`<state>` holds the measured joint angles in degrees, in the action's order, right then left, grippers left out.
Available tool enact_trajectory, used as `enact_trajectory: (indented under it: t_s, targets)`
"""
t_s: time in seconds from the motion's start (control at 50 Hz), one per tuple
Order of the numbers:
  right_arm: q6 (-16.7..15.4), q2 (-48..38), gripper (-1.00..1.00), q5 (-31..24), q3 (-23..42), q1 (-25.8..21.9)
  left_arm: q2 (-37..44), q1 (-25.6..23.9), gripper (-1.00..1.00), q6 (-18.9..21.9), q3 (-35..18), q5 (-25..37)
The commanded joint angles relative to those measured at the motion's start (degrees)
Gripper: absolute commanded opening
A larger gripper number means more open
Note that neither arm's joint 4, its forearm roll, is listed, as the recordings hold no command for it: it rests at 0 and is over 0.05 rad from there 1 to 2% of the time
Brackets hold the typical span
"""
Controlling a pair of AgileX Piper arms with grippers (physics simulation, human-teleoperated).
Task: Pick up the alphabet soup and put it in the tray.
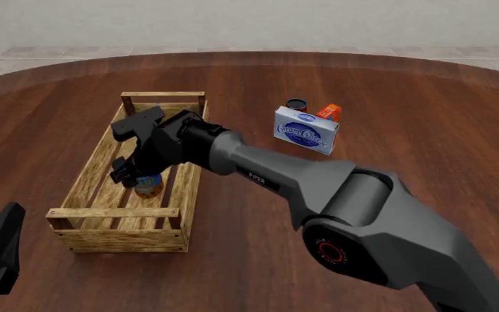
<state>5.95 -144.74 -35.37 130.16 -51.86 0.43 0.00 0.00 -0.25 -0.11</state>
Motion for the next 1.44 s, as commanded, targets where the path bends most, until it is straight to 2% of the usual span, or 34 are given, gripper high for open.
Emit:
enact_trajectory:
  t_s: [0.02, 0.44, 0.78, 1.44]
  targets:
    - [0.3, 0.6, 1.0, 0.0, -0.6, -0.1, 0.0, 0.0, 1.0, 0.0, 0.0, 0.0]
    - [-3.5, 8.7, 1.0, -0.2, -2.6, 1.1, 0.0, 0.0, 1.0, 0.0, 0.0, 0.0]
    - [-5.3, 18.5, 1.0, 3.5, -12.3, 1.1, 0.0, 0.0, 1.0, 0.0, 0.0, 0.0]
    - [-5.1, 34.2, 1.0, 9.1, -27.5, 0.7, 0.0, 0.0, 1.0, 0.0, 0.0, 0.0]
